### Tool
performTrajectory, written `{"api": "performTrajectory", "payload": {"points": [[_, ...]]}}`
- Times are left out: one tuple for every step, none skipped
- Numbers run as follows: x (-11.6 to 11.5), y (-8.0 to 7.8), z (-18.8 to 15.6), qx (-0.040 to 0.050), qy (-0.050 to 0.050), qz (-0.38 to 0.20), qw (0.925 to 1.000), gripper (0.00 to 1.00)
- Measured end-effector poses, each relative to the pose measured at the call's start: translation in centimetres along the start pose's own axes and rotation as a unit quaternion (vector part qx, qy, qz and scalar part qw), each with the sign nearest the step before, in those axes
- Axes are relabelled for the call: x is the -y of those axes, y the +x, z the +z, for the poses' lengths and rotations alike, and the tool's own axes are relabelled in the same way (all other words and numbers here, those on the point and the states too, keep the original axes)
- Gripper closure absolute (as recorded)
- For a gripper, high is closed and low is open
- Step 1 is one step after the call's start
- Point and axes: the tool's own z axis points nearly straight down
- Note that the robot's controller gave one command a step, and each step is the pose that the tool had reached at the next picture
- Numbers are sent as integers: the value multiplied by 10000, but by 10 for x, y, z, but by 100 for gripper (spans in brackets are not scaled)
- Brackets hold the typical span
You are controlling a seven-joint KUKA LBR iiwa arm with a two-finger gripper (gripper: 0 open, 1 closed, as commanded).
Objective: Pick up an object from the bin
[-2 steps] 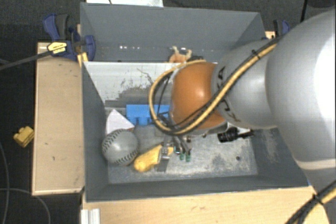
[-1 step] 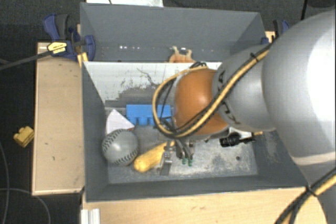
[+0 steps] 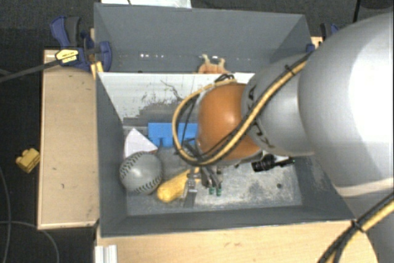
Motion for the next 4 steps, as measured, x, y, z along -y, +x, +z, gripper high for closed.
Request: {"api": "performTrajectory", "payload": {"points": [[-11, 1, 4, 0, 0, 915, 9958, 0], [-14, 5, 6, -12, 5, -267, 9996, 0], [-22, -10, 7, 0, -4, -537, 9986, 0], [-17, -11, 8, -13, 3, 403, 9992, 100]]}}
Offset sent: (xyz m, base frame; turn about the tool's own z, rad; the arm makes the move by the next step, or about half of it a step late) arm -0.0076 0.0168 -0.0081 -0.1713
